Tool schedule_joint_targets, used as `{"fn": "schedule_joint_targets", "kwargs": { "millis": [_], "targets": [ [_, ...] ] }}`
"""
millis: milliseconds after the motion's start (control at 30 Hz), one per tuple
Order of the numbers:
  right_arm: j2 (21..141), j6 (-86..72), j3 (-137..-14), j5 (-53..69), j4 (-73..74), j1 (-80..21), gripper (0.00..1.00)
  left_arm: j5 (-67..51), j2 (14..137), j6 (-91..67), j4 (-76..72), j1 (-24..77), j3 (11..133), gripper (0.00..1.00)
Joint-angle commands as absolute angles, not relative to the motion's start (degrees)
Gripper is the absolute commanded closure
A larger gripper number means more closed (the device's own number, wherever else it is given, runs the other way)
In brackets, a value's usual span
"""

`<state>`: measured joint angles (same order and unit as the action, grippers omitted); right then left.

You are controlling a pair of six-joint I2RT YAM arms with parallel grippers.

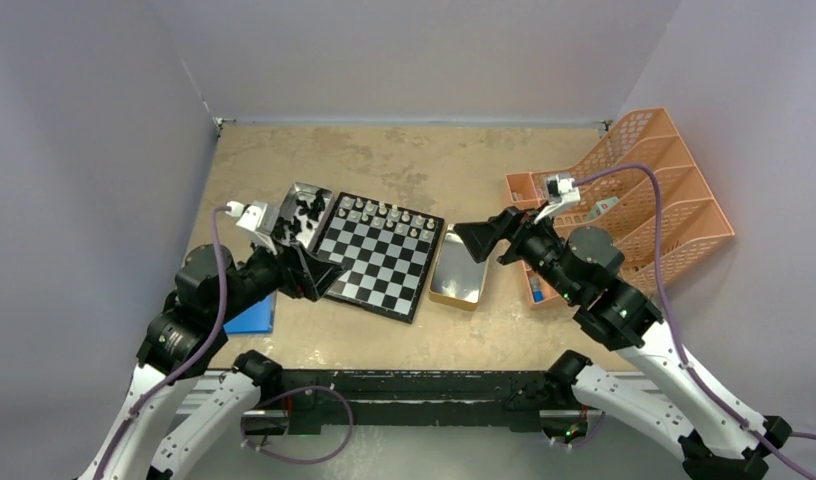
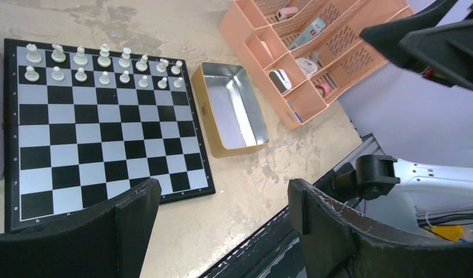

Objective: Set up the chess pieces on the board
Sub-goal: Reset both arms

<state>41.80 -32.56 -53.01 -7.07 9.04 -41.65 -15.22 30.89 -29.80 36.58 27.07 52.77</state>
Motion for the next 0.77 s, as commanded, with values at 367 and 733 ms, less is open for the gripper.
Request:
{"fn": "schedule_joint_targets", "kwargs": {
  "millis": [367, 733],
  "targets": [
    [42.90, -35.24, -48.56, -1.50, 4.82, -41.52, 0.01, -15.83, 26.25, -32.21, 33.38, 27.06, 50.25, 0.20],
    [44.10, -35.05, -48.06, -1.15, 3.09, -41.48, 0.01, -15.49, 28.29, -30.54, 34.05, 27.07, 50.51, 0.22]
  ]
}}
